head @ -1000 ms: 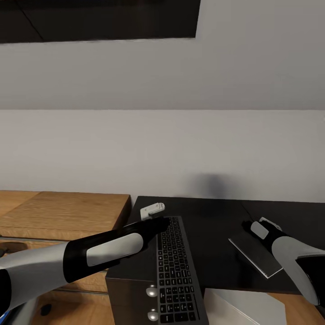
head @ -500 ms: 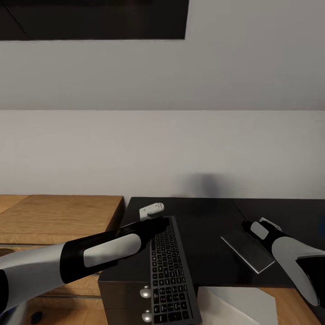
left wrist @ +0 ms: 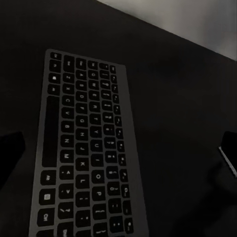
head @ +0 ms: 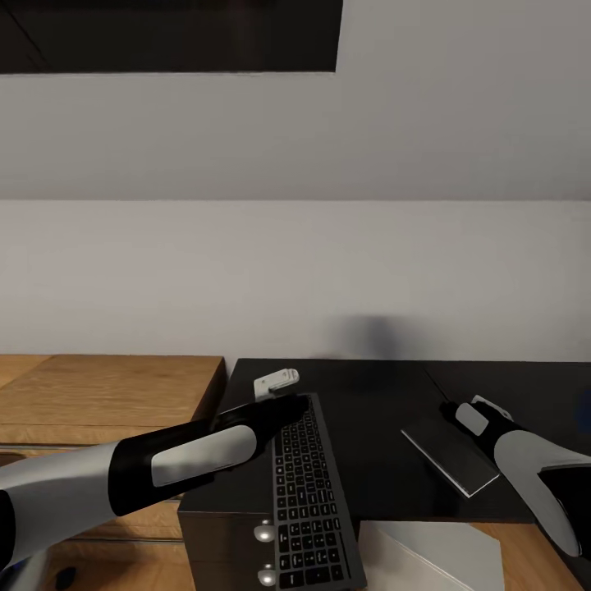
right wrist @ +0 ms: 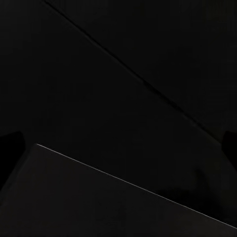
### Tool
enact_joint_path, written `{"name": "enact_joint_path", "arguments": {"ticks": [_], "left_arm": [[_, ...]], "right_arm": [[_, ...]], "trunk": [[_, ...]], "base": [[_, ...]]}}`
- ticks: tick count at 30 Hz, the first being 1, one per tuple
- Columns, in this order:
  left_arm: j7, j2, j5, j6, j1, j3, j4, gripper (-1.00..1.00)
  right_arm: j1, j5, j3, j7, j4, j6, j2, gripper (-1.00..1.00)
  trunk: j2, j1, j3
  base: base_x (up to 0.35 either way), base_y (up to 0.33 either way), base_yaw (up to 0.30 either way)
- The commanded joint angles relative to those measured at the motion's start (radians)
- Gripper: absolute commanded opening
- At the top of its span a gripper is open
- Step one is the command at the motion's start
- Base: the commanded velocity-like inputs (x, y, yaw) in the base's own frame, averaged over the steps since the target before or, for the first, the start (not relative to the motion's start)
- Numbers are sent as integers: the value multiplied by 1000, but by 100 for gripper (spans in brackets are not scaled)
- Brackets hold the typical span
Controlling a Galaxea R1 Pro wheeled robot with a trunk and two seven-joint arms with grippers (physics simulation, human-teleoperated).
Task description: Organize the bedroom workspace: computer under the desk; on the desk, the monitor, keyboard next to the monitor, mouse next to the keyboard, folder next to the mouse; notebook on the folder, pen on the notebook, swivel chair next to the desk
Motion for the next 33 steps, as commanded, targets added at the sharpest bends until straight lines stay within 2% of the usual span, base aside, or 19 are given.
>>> {"name": "enact_joint_path", "arguments": {"ticks": [1, 19, 33], "left_arm": [[2, 0, 5, -8, -2, -2, -1, 100], [2, 0, 5, -7, -2, -2, -3, 100], [2, 0, 5, -6, -2, -2, -3, 100]], "right_arm": [[0, -5, 9, -5, -2, 8, 0, 100], [0, 0, 11, -4, 0, 8, 1, 100], [0, 1, 14, -4, 1, 11, 1, 100]], "trunk": [[-8, 4, -4], [-134, 73, -61], [-134, 73, -61]], "base": [[0, 0, 0], [0, 0, 0], [0, 0, 0]]}}
